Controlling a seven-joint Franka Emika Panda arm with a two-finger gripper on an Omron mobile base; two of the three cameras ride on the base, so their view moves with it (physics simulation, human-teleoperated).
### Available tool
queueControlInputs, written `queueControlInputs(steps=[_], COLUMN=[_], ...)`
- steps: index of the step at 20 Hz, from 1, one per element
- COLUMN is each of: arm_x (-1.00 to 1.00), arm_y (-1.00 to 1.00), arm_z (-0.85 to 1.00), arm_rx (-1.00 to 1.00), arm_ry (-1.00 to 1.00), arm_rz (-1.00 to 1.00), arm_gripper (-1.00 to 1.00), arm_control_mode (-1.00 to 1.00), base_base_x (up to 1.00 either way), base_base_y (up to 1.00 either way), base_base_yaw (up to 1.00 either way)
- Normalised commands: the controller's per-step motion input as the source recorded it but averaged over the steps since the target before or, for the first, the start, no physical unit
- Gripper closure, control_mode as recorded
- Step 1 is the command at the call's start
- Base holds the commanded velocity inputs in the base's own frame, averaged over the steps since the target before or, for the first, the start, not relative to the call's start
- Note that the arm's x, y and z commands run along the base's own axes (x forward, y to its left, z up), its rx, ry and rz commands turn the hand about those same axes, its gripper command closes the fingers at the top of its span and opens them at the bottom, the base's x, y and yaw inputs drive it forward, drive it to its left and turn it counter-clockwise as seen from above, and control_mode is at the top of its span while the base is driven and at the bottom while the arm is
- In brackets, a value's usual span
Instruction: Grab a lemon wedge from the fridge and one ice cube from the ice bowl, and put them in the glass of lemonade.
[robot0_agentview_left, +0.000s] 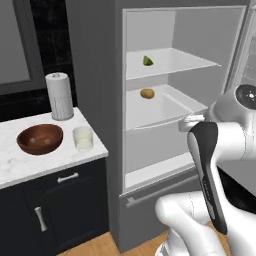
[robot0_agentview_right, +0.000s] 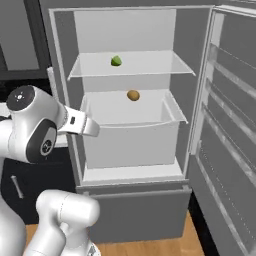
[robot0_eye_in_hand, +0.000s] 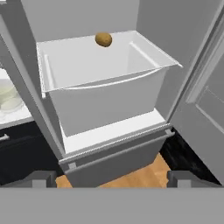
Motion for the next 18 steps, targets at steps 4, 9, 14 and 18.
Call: queueControlInputs(steps=[4, 9, 14, 18], arm_x=[0.00, 0.00, 0.00, 0.00], arm_y=[0.00, 0.00, 0.00, 0.00], arm_z=[0.00, 0.00, 0.00, 0.00], arm_rx=[0.00, 0.00, 0.00, 0.00], arm_ry=[0.00, 0.00, 0.00, 0.00], arm_rz=[0.00, 0.00, 0.00, 0.00], arm_gripper=[-1.00, -1.00, -1.00, -1.00], arm_control_mode=[1.00, 1.00, 1.00, 1.00], base_base_x=[0.32, 0.43, 0.65, 0.54], base_base_y=[-0.70, -0.78, -0.15, 0.07], base_base_yaw=[0.45, 0.37, 0.10, 0.00])
